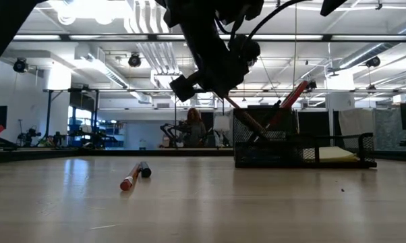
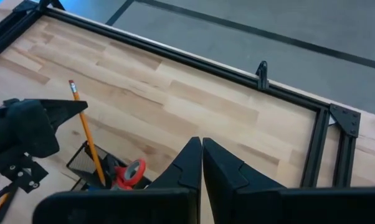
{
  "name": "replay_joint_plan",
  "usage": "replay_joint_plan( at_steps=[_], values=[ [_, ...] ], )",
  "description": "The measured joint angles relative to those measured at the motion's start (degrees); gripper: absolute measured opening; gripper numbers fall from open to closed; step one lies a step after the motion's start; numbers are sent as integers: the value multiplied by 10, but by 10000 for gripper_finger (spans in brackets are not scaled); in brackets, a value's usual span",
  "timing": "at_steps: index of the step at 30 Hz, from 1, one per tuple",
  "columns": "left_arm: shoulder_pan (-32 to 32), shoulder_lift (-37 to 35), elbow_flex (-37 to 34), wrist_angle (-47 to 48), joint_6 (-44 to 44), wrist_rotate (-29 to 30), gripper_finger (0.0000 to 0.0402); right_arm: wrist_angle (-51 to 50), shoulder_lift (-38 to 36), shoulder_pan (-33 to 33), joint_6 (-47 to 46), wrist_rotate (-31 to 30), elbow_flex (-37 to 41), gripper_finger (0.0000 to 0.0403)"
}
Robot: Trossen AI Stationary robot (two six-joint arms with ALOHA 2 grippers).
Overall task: Pick and place office supplies into organizer
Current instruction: Put the top pencil into the desk organizer
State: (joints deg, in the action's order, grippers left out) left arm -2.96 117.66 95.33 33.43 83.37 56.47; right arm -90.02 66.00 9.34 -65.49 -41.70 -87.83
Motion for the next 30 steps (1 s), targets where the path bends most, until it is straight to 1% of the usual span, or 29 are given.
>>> replay_joint_plan(
  at_steps=[4, 7, 9, 13, 16, 18, 20, 22, 24, 26, 27, 28, 29, 30],
  values=[
    [0, -1, 9, 6, -29, 10, 54, 0, 0, 0, 2, -2, 0, 9],
    [0, -3, 35, 33, -99, 22, 72, 0, 0, 0, 2, -2, 0, 9],
    [1, 2, 48, 40, -117, 38, 79, 0, 0, 0, 2, -3, 0, 9],
    [3, 6, 52, 52, -134, 47, 81, 0, 0, 0, 10, -4, 0, 9],
    [4, -5, 51, 59, -145, 79, 82, 0, 0, 0, 11, -4, 0, 9],
    [7, -20, 51, 55, -168, 90, 82, 0, 0, 0, 11, -4, 0, 9],
    [11, -37, 52, 51, -188, 116, 82, 0, 0, 0, 11, -4, 0, 9],
    [19, -57, 52, 51, -235, 129, 82, 0, 0, 0, 11, -4, 0, 9],
    [30, -83, 53, 52, -323, 122, 82, 0, 0, 0, 12, -4, 1, 9],
    [45, -116, 62, 80, -434, 84, 82, 0, 0, 0, 12, -4, 1, 9],
    [53, -134, 74, 101, -506, 47, 82, 0, 0, 0, 12, -4, 1, 9],
    [64, -153, 88, 137, -593, -8, 82, 0, 0, 0, 12, -4, 1, 9],
    [79, -168, 105, 181, -691, -84, 82, 0, 0, 0, 10, -4, 1, 9],
    [98, -182, 122, 214, -784, -189, 82, 0, 0, 0, 11, -4, 1, 9]
  ],
)
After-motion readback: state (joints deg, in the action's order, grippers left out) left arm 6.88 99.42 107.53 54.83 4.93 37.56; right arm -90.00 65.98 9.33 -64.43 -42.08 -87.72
